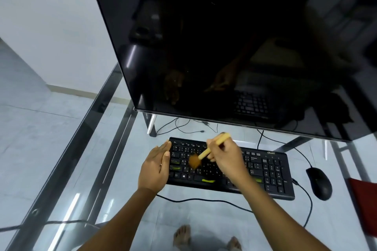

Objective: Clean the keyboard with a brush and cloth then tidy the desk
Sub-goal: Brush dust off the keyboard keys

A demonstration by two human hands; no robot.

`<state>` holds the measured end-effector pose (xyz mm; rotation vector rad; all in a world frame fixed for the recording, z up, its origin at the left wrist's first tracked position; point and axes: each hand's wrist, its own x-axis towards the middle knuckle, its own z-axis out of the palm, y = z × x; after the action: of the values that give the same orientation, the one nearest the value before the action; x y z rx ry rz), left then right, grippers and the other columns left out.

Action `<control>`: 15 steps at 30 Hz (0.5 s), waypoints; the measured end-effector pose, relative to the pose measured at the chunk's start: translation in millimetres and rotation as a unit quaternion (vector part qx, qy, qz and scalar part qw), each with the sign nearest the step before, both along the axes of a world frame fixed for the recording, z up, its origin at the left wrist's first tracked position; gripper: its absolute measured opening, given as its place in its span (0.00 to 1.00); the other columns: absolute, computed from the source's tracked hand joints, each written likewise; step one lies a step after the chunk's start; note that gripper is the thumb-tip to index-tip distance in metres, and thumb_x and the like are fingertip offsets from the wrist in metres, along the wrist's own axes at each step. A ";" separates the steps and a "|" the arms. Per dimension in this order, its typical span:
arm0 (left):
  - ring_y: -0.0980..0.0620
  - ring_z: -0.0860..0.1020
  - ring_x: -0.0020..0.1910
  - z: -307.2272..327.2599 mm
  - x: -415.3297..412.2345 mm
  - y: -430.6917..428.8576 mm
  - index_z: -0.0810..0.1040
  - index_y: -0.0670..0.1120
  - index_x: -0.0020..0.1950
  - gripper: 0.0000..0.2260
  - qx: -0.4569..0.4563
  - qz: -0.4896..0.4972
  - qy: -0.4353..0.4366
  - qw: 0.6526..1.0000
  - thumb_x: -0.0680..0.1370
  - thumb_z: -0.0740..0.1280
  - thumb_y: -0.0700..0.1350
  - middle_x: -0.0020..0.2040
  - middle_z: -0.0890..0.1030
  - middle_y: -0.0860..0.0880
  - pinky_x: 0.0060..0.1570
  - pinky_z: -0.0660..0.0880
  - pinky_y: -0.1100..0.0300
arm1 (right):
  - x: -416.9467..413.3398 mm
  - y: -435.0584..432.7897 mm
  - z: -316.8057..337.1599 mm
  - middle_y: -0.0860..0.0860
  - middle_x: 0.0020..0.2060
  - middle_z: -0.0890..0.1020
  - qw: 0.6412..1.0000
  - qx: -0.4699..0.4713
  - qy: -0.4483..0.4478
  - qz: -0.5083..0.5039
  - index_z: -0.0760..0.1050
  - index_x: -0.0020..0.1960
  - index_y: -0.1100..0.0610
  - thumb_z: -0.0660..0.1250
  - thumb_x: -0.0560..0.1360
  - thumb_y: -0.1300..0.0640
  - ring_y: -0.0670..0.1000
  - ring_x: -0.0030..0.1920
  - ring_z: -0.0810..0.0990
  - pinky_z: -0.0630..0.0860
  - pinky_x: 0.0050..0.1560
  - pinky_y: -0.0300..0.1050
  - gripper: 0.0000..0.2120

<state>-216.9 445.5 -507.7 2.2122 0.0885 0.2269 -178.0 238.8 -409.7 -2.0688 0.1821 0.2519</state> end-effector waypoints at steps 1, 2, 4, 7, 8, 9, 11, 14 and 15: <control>0.77 0.58 0.64 0.2 -0.2 0.6 0.73 0.52 0.69 0.22 -0.002 0.002 0.003 1.000 0.80 0.50 0.56 0.66 0.71 0.60 0.68 0.53 0.74 | 1.9 1.0 0.4 0.53 0.36 0.82 0.998 -0.023 0.032 0.050 0.74 0.45 0.56 0.65 0.78 0.53 0.49 0.33 0.81 0.79 0.33 0.43 0.07; 0.76 0.58 0.64 -0.3 -0.3 1.2 0.73 0.52 0.69 0.22 -0.002 0.002 0.003 1.000 0.80 0.50 0.55 0.66 0.71 0.61 0.69 0.54 0.72 | 4.9 2.1 -1.0 0.52 0.37 0.82 0.995 -0.065 0.029 0.069 0.74 0.46 0.56 0.65 0.78 0.52 0.47 0.32 0.80 0.76 0.31 0.39 0.08; 0.76 0.59 0.65 -0.9 -0.9 0.3 0.73 0.52 0.69 0.22 -0.002 -0.002 -0.001 1.000 0.80 0.50 0.56 0.66 0.71 0.60 0.69 0.55 0.70 | 15.7 3.5 0.3 0.51 0.36 0.81 0.993 -0.108 -0.057 -0.012 0.73 0.44 0.57 0.64 0.79 0.52 0.46 0.31 0.78 0.72 0.30 0.38 0.09; 0.73 0.60 0.65 1.9 -0.4 -1.0 0.73 0.50 0.69 0.22 0.004 -0.003 -0.006 1.000 0.80 0.50 0.56 0.66 0.71 0.59 0.68 0.53 0.74 | 26.6 15.6 4.8 0.48 0.36 0.82 0.999 -0.027 -0.043 0.011 0.73 0.44 0.55 0.64 0.79 0.54 0.46 0.36 0.82 0.80 0.38 0.44 0.07; 0.72 0.61 0.65 2.4 -0.3 -0.5 0.73 0.50 0.68 0.23 0.005 -0.004 -0.006 1.000 0.80 0.50 0.56 0.66 0.71 0.59 0.68 0.53 0.74 | 27.0 22.3 4.8 0.49 0.38 0.83 0.996 -0.033 0.002 0.078 0.74 0.44 0.53 0.64 0.79 0.54 0.49 0.39 0.83 0.81 0.42 0.47 0.06; 0.71 0.62 0.65 1.5 -0.2 0.2 0.74 0.49 0.68 0.23 0.005 -0.003 -0.007 1.000 0.80 0.50 0.56 0.65 0.71 0.59 0.68 0.53 0.74 | 26.8 27.5 7.0 0.49 0.40 0.84 0.992 -0.053 0.016 0.115 0.75 0.44 0.53 0.63 0.79 0.55 0.51 0.42 0.83 0.80 0.45 0.48 0.06; 0.74 0.61 0.64 1.0 -0.5 -0.1 0.74 0.49 0.68 0.23 0.004 -0.002 -0.010 1.000 0.80 0.50 0.55 0.65 0.71 0.58 0.67 0.53 0.75 | 30.7 34.7 10.1 0.49 0.41 0.83 0.995 -0.064 -0.037 0.071 0.76 0.44 0.55 0.62 0.79 0.57 0.46 0.42 0.81 0.77 0.45 0.42 0.06; 0.71 0.63 0.64 2.3 0.4 -0.4 0.74 0.48 0.68 0.22 0.012 -0.013 -0.020 1.000 0.80 0.51 0.54 0.64 0.73 0.56 0.67 0.57 0.73 | 31.4 44.0 11.0 0.49 0.40 0.84 0.995 0.026 0.027 0.091 0.76 0.49 0.58 0.63 0.79 0.57 0.41 0.40 0.83 0.79 0.47 0.39 0.06; 0.67 0.66 0.63 1.3 -0.2 0.8 0.74 0.48 0.67 0.22 0.018 -0.015 -0.023 0.999 0.81 0.51 0.53 0.63 0.74 0.55 0.67 0.59 0.69 | 28.9 47.0 7.5 0.50 0.41 0.85 0.989 0.017 0.061 0.134 0.77 0.48 0.56 0.63 0.79 0.56 0.44 0.41 0.84 0.81 0.49 0.43 0.05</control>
<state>-217.1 446.3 -506.4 2.2413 0.0254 0.2640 -149.1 285.8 -402.2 -2.0430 -0.0272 0.5418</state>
